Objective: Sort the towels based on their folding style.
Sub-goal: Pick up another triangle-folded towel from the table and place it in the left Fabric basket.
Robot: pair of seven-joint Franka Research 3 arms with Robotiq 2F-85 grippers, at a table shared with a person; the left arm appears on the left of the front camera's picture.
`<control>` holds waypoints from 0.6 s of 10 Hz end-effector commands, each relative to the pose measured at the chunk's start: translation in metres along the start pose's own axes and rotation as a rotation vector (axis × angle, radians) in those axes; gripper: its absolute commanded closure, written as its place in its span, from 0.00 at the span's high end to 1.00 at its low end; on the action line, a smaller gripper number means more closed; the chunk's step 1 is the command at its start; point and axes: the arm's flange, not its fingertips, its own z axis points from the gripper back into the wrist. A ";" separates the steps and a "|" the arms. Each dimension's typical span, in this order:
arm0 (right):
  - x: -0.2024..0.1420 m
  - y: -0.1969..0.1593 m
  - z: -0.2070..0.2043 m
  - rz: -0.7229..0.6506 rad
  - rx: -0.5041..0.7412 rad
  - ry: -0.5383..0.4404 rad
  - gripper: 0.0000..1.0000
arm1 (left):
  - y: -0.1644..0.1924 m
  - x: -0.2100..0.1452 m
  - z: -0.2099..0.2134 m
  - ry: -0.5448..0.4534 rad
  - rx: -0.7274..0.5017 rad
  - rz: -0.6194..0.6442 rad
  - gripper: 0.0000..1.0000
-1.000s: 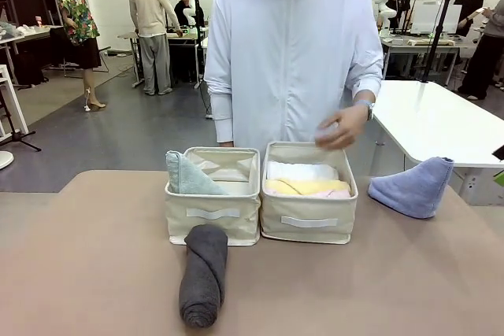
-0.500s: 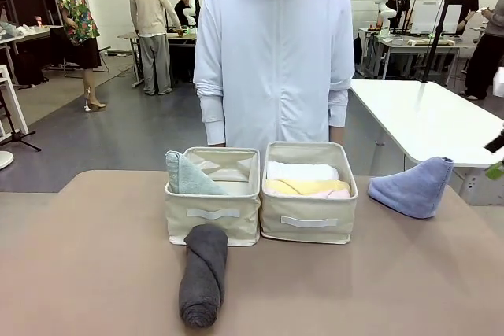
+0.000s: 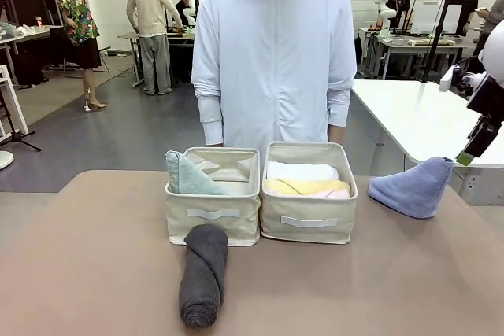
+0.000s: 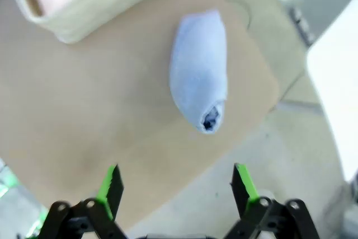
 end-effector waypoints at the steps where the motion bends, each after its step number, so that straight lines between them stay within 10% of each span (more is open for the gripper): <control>1: 0.016 -0.021 0.000 -0.104 0.055 0.073 1.00 | 0.000 0.000 0.002 -0.013 -0.001 -0.010 1.00; 6: 0.029 -0.069 -0.042 -0.167 0.213 -0.024 1.00 | 0.000 0.000 0.002 -0.013 -0.001 -0.010 1.00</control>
